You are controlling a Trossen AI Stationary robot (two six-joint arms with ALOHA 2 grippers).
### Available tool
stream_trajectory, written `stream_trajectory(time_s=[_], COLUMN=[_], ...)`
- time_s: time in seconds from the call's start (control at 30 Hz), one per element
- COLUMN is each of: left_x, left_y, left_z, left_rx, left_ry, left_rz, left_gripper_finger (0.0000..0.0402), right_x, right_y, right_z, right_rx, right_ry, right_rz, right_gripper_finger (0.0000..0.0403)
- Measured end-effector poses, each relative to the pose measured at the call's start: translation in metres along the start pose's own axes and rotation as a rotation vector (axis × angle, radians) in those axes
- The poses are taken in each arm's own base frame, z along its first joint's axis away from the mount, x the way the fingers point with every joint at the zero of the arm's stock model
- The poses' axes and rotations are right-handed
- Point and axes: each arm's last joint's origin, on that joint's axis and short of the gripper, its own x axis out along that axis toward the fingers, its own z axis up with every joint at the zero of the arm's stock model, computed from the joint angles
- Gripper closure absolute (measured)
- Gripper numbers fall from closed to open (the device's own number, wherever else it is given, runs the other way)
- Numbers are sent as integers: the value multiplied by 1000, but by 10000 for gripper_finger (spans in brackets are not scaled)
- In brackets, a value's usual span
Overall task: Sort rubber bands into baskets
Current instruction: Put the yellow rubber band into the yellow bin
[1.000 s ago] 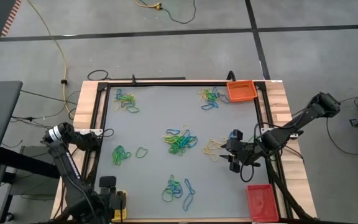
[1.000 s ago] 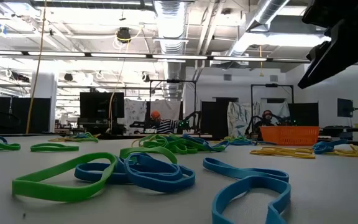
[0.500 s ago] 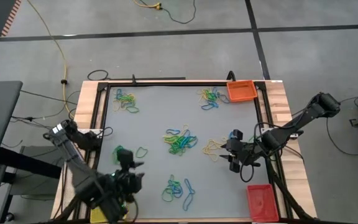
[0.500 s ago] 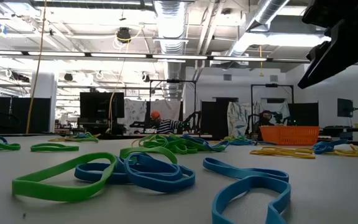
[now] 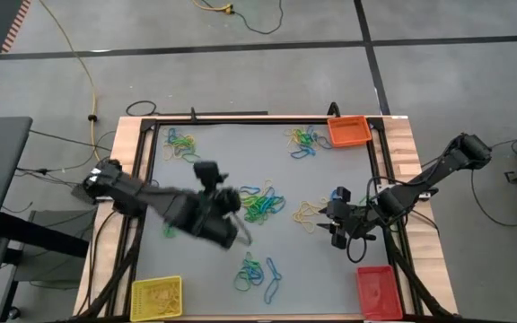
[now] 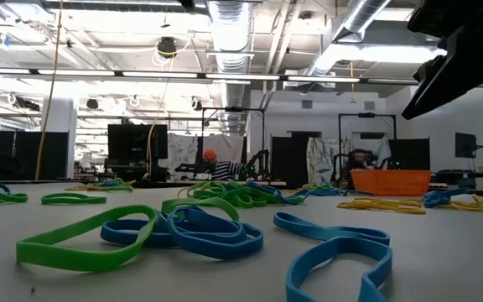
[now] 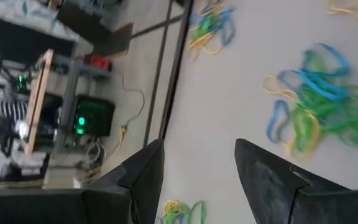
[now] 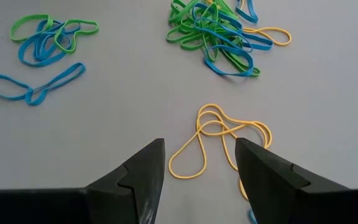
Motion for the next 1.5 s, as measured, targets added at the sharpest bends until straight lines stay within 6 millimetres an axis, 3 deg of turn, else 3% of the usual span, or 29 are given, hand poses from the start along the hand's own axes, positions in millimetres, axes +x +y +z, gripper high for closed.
stream_trajectory(time_s=[0.4,0.8,1.03,1.2,1.5], left_x=[77,143,185,213,258], left_y=[55,121,144,155,159], left_z=[16,-2,-15,-44,-128], left_rx=[-85,-245,-376,-406,-558], left_ry=[126,269,222,334,538], left_rz=[-42,-75,-179,-166,-231], left_gripper_finger=[215,216,233,244,246], right_x=[0,0,0,0,0], right_y=[0,0,0,0,0], right_z=[0,0,0,0,0], right_rx=[0,0,0,0,0], right_ry=[0,0,0,0,0], right_rz=[0,0,0,0,0], right_gripper_finger=[179,179,179,179,179])
